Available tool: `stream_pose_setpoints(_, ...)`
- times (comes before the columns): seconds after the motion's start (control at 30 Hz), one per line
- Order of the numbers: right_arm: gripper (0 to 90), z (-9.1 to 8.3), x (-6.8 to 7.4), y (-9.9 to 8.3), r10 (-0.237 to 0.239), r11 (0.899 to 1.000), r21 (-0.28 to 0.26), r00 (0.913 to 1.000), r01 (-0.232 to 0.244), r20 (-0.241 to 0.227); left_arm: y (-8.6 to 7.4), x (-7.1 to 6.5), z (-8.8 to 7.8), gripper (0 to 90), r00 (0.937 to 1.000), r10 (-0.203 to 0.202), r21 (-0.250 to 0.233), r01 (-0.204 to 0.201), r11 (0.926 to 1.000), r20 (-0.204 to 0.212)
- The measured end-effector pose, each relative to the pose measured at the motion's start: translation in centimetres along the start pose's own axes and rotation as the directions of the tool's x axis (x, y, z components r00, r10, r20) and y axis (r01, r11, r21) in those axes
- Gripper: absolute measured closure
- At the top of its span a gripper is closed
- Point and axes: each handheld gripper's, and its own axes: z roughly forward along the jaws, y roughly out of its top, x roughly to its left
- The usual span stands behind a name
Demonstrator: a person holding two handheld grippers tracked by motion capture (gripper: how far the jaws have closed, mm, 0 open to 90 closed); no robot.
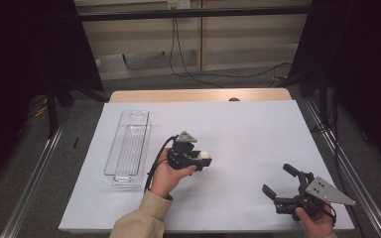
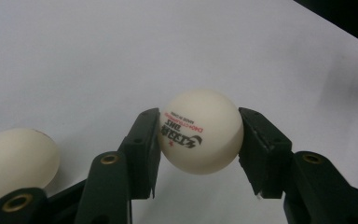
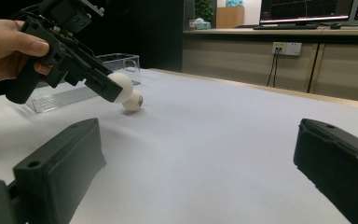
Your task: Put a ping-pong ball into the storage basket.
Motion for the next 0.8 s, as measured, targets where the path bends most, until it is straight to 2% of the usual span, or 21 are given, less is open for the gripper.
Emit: stream_pose_setpoints(0.8, 0.7, 0.0, 0.0, 0.0, 0.002, 1.000, -0.002, 1.0000, -0.002, -0.001, 0.0, 1.2, -1.7, 51.1, 0.9992, -0.038, -0.025, 0.038, 0.9990, -0.012)
